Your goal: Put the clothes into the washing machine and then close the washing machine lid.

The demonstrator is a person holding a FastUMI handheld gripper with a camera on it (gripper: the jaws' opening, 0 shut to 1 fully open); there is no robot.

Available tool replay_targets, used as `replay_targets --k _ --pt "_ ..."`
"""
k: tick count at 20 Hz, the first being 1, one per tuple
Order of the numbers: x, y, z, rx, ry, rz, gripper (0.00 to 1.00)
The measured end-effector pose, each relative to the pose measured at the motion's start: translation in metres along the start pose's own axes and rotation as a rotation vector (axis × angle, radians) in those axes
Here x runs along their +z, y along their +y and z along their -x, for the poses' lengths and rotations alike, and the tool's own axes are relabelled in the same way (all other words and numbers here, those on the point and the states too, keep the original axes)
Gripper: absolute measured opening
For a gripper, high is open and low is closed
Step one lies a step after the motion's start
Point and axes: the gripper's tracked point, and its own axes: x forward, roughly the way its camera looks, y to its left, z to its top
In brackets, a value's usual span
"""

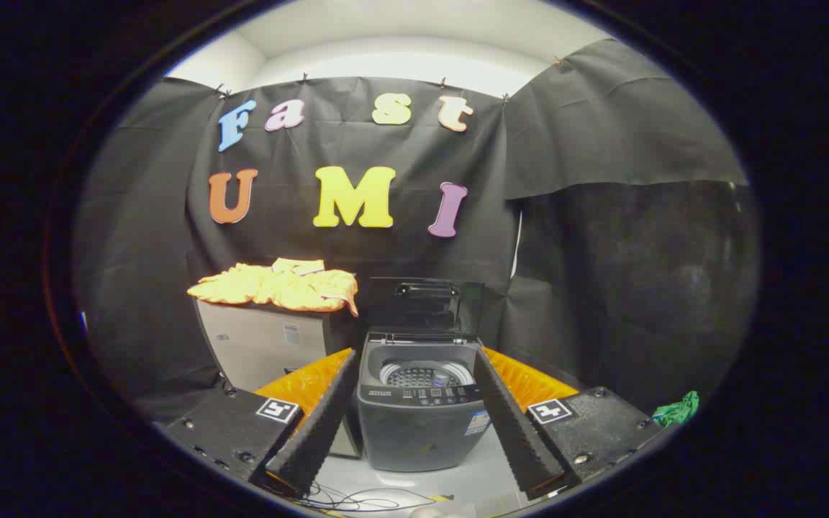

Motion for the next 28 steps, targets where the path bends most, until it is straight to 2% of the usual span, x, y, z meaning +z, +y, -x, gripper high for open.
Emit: replay_targets --k 6,17,24,28 --pt "-0.003 0.009 0.008 0.020 -0.004 -0.001 1.00" --pt "-0.011 0.002 0.033 0.001 0.004 0.004 1.00" --pt "-0.003 0.010 0.019 0.013 0.009 -0.024 1.00" --pt "0.019 0.030 -0.002 0.040 0.020 -0.046 1.00"
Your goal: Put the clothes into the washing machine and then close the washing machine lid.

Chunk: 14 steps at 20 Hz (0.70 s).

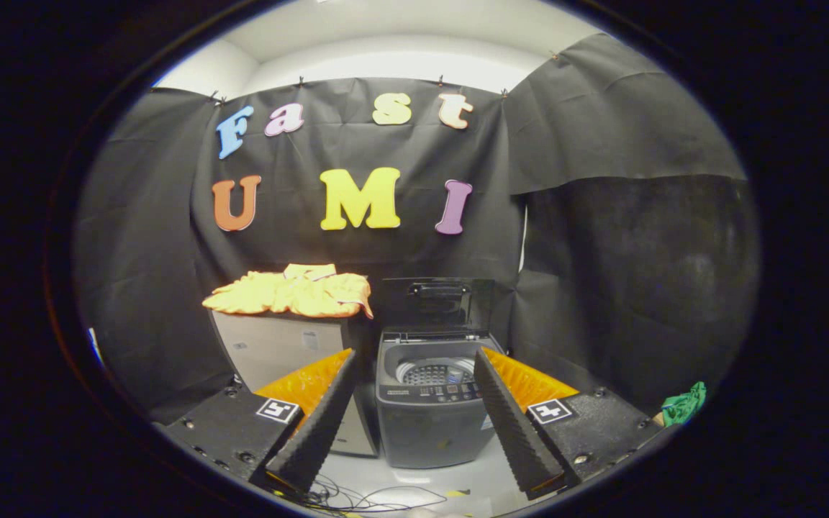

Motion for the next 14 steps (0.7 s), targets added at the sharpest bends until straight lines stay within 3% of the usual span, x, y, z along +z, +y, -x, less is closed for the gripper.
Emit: replay_targets --k 7,14 --pt "0.075 0.058 -0.069 0.066 -0.026 0.019 1.00" --pt "0.136 0.148 -0.160 0.178 -0.003 0.035 1.00"
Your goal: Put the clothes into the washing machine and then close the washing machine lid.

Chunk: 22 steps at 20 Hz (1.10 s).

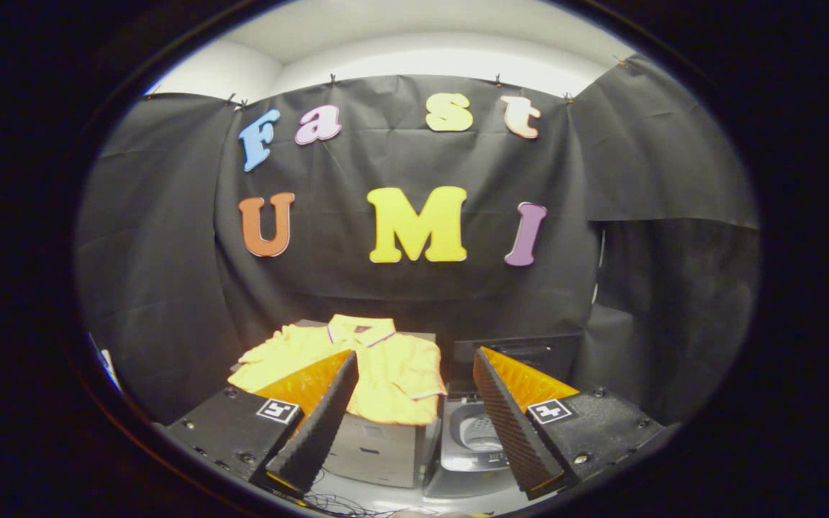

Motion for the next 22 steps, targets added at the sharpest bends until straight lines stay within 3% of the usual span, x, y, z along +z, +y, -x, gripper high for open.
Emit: replay_targets --k 7,15,22 --pt "0.011 0.066 -0.110 0.070 0.106 0.015 1.00" --pt "-0.058 0.106 -0.215 0.071 0.359 0.041 1.00" --pt "-0.118 0.119 -0.255 0.039 0.564 0.041 1.00"
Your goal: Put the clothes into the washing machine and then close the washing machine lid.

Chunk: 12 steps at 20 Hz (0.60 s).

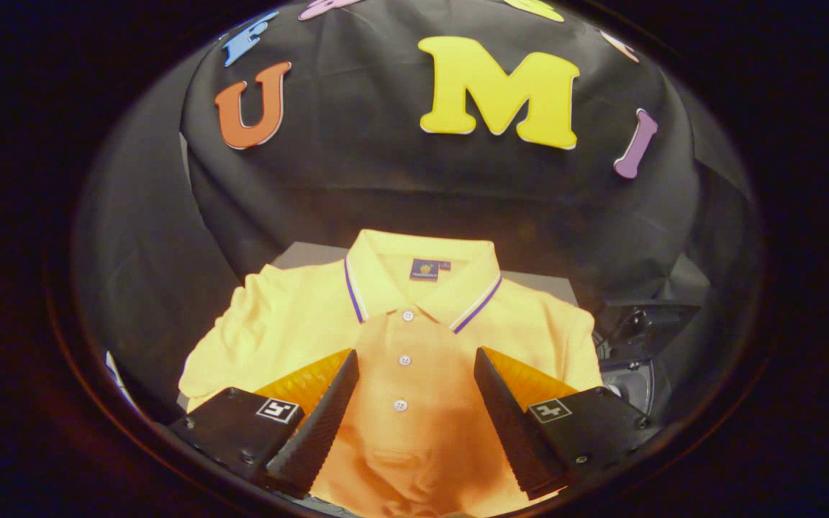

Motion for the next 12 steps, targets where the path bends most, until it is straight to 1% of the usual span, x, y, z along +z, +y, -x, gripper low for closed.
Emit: replay_targets --k 1,2,3,4,5,7,8,11,12 --pt "-0.013 0.000 -0.003 -0.005 0.057 -0.004 1.00" --pt "-0.001 0.000 -0.006 -0.019 0.009 -0.026 1.00" --pt "-0.007 0.001 -0.010 -0.018 0.063 -0.031 1.00" --pt "-0.003 0.001 -0.005 -0.025 0.037 -0.047 0.96" --pt "-0.007 0.002 -0.005 -0.026 0.069 -0.050 0.97" --pt "-0.005 0.003 -0.005 -0.030 0.076 -0.040 0.95" --pt "-0.007 0.005 -0.006 -0.025 0.086 -0.035 0.89" --pt "-0.003 0.003 -0.007 -0.025 0.054 -0.049 0.61" --pt "-0.003 0.004 -0.008 -0.019 0.047 -0.040 0.46"
